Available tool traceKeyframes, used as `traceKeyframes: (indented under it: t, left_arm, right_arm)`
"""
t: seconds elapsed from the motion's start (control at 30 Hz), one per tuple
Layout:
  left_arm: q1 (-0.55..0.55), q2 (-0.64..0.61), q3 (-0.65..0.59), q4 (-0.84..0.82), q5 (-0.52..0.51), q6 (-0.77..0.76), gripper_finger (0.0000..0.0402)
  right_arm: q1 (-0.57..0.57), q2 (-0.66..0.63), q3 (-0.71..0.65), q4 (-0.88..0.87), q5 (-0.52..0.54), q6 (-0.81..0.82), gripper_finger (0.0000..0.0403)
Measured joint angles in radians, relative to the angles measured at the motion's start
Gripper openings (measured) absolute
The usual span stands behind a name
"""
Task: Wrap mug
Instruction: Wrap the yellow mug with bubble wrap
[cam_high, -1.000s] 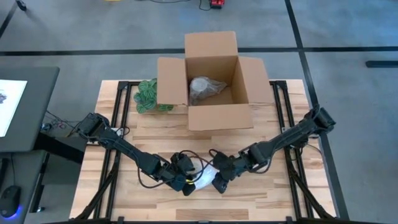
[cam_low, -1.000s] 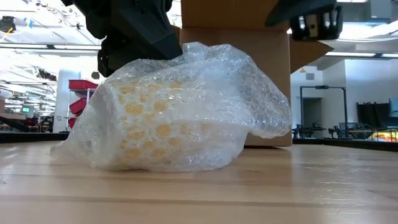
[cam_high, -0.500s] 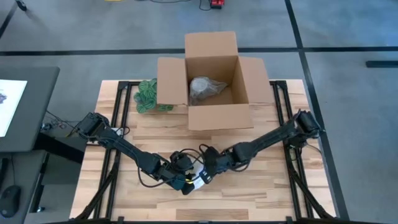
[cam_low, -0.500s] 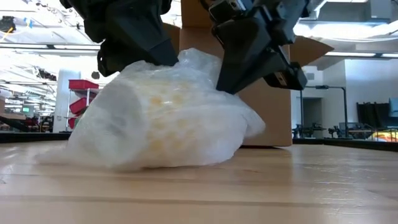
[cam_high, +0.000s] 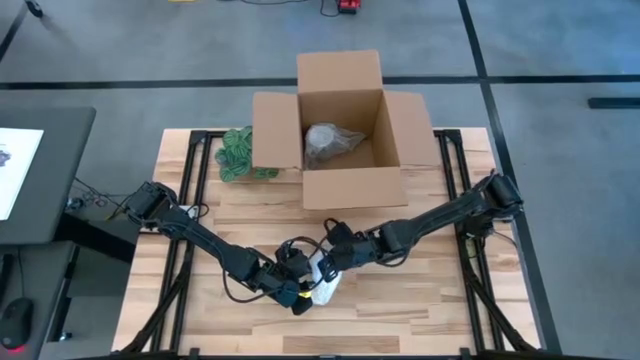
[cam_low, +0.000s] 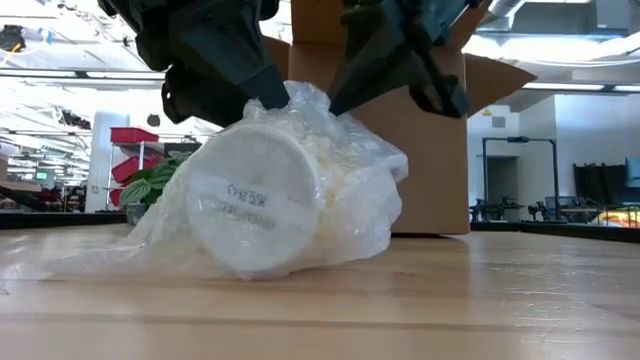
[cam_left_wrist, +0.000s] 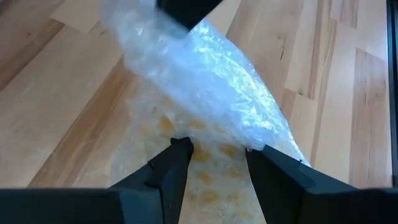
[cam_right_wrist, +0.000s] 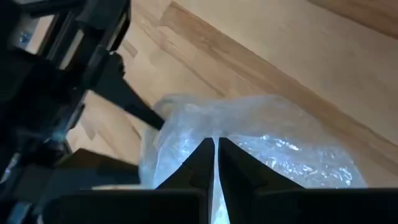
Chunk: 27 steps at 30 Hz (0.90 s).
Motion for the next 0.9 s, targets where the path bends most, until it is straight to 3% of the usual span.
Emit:
traceKeyframes:
  t: [0.33, 0.53, 0.7, 0.9]
  left_arm:
    - [0.015, -0.033, -0.002, -0.022, 0.011, 0.009, 0.0146]
    - [0.013, -0.143, 0.076, -0.251, 0.026, -0.028, 0.0146]
    - [-0.041, -0.216, 0.112, -0.293, 0.088, -0.179, 0.0146]
    - [-0.161, -0.183, 0.113, -0.257, 0.119, -0.516, 0.0146]
  right_arm:
    - [-0.025, 0.100, 0.001, 0.033, -0.103, 0.002, 0.0011]
    - [-0.022, 0.111, 0.001, 0.018, -0.142, 0.009, 0.0011]
    - [-0.022, 0.112, 0.000, 0.000, -0.166, 0.004, 0.0011]
    - [-0.029, 0.113, -0.002, -0.034, -0.210, -0.029, 0.0011]
